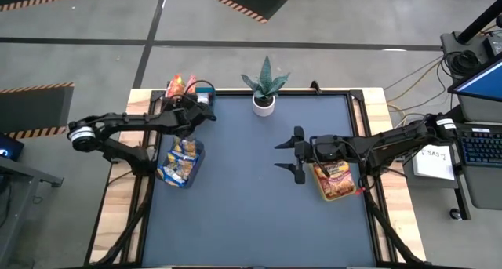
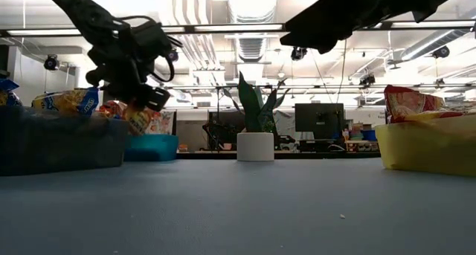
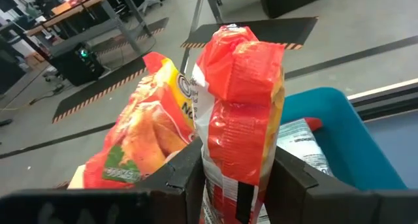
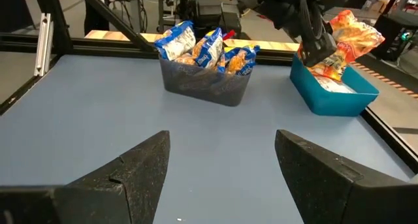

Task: Sort Maruchan noodles
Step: Put the orange noodle pack into the blue bin

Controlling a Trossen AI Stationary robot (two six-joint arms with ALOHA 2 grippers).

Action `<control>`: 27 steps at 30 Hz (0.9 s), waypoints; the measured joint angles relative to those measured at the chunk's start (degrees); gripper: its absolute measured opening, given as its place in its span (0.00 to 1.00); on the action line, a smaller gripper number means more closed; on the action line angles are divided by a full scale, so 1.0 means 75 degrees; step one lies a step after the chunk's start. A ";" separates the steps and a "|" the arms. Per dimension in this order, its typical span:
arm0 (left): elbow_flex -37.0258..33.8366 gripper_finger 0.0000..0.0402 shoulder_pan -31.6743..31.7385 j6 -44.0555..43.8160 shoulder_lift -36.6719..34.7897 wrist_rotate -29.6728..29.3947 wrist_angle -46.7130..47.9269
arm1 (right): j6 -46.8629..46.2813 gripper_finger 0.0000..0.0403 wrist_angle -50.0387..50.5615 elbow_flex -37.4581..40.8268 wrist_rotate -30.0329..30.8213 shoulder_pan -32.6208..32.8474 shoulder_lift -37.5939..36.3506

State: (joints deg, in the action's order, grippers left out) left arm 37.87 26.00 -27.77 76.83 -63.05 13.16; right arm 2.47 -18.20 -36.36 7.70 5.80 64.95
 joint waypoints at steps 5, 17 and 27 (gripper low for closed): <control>0.0000 0.28 0.0000 -0.0002 0.0055 0.0106 -0.0194 | -0.0159 0.65 0.0010 0.0000 0.0000 0.0000 0.0000; 0.0000 0.29 0.0000 0.0017 0.0091 0.0103 -0.0220 | -0.0544 0.66 0.0019 0.0002 -0.0001 0.0009 0.0000; -0.0003 0.34 -0.0002 0.0382 0.0091 0.0072 -0.0559 | -0.0947 0.66 0.0024 0.0003 -0.0015 0.0009 0.0000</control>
State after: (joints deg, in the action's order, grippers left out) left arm 37.85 25.98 -24.91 77.52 -62.52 8.97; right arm -4.63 -18.02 -36.34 7.60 5.87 64.95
